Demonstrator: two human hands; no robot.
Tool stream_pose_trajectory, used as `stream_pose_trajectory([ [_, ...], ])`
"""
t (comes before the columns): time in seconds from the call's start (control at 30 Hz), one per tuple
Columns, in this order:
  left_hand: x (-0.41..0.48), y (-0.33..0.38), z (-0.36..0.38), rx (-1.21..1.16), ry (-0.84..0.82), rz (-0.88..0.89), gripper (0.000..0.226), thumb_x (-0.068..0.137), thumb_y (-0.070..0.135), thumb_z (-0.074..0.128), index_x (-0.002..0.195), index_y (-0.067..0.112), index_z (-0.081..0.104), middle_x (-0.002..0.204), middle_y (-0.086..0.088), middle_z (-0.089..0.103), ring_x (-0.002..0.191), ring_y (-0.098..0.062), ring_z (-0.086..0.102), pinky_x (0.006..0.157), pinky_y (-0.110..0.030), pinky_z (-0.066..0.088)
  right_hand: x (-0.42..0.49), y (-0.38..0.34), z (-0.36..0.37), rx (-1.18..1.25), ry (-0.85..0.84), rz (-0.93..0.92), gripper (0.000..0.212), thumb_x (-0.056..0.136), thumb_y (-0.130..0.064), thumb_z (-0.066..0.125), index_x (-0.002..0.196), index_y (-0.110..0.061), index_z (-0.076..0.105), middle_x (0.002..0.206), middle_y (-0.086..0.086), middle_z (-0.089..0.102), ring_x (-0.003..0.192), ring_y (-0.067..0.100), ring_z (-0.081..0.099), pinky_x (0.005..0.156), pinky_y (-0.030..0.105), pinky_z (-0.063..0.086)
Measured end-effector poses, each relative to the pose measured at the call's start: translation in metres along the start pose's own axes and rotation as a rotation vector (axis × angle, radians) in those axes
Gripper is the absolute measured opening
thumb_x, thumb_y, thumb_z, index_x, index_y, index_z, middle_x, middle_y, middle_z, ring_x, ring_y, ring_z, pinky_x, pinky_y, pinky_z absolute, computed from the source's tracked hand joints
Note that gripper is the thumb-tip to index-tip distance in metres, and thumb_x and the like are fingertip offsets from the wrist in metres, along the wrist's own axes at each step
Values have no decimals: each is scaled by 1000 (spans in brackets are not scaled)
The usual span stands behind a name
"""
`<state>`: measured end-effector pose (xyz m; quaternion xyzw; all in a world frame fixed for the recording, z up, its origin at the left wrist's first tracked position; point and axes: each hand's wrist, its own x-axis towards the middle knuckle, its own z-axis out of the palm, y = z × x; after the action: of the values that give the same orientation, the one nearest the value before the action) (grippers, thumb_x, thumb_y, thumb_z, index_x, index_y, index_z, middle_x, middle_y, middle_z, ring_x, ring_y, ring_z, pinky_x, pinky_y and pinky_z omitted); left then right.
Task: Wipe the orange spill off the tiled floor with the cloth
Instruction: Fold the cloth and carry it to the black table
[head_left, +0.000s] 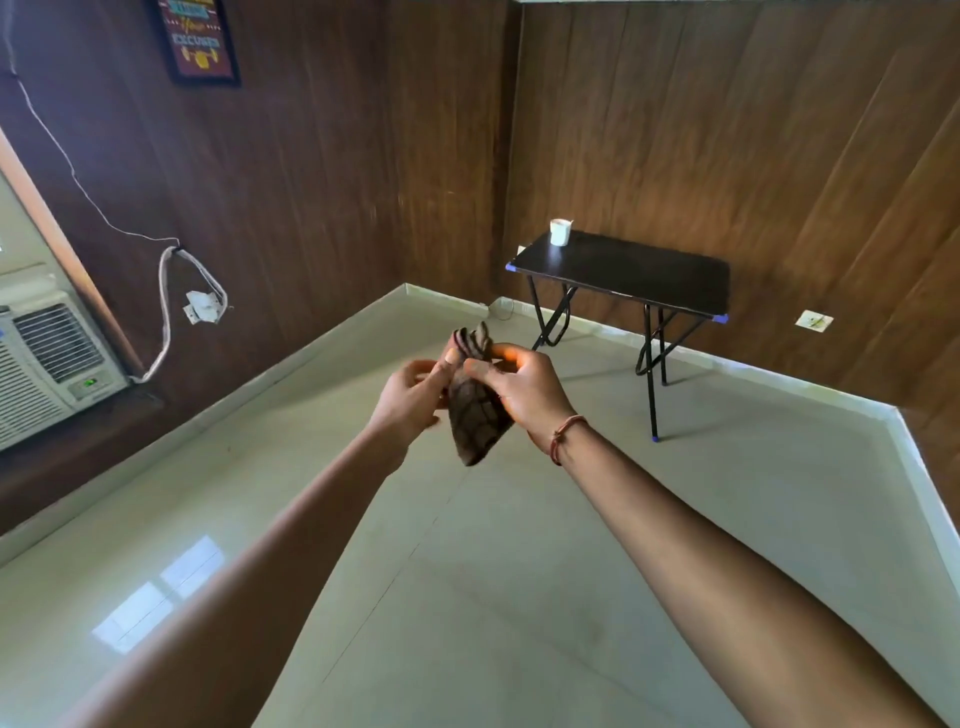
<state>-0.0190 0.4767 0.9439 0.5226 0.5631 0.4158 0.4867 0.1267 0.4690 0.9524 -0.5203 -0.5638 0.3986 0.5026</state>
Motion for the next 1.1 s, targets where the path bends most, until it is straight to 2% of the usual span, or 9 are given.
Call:
stream_pose_trajectory([
  [0.1,-10,7,29,-378,-219,-163,65,84,66,52,117,11,65,110,-9,71,102,-23,69,90,-40,53,-6,6,-21,-29,-127,10,22,89,-21,68,110,-16,70,88,-12,70,74,-11,64,69,8,49],
  [0.2,-12,3,47,-576,-80,-224,44,97,45,51,108,6,67,100,-10,74,91,-21,72,79,-36,56,-10,15,-42,20,-207,24,32,90,-12,67,122,-10,65,101,-7,69,82,-11,63,74,7,48],
  [0.37,-20,-1,67,-596,71,-285,27,102,23,47,111,2,60,94,-12,71,80,-24,71,64,-35,54,-6,26,-63,228,-134,126,21,79,-10,77,99,-14,70,99,11,73,95,24,69,88,31,55],
  [0.57,-17,4,69,-742,26,-319,36,104,30,41,117,5,64,110,-14,70,96,-26,69,76,-39,54,-13,24,-63,165,-188,67,27,83,-3,72,109,-10,67,100,5,72,88,9,69,80,18,53],
  [0.7,-7,0,57,-768,-85,-291,62,100,55,29,127,10,62,123,-15,66,112,-29,64,91,-45,52,-10,17,-59,75,-275,32,29,85,-3,70,112,-11,66,105,6,71,96,11,68,88,25,55],
  [0.77,-6,3,52,-753,-126,-274,66,97,61,33,122,10,65,116,-15,69,107,-31,67,90,-48,53,-6,11,-52,-172,-204,-54,33,80,-15,77,112,-12,67,101,2,72,92,7,68,87,22,54],
  [0.87,-2,7,46,-769,-104,-255,46,100,45,44,116,7,65,101,-13,74,88,-25,73,77,-43,58,0,5,-35,-483,-42,-155,37,72,-32,83,104,-18,70,88,-4,72,80,7,66,75,19,53],
  [1.0,18,6,39,-791,-178,-217,46,101,41,42,126,7,60,123,-15,66,106,-26,67,100,-44,48,4,10,-21,-528,85,-227,15,79,-25,73,89,-14,70,77,-1,70,73,16,65,68,30,56],
  [1.1,28,4,37,-796,-236,-194,45,102,39,40,128,7,58,123,-15,65,113,-28,64,102,-47,46,13,13,-23,-452,179,-168,7,83,-19,65,83,-13,69,75,-1,69,73,17,63,67,33,55],
])
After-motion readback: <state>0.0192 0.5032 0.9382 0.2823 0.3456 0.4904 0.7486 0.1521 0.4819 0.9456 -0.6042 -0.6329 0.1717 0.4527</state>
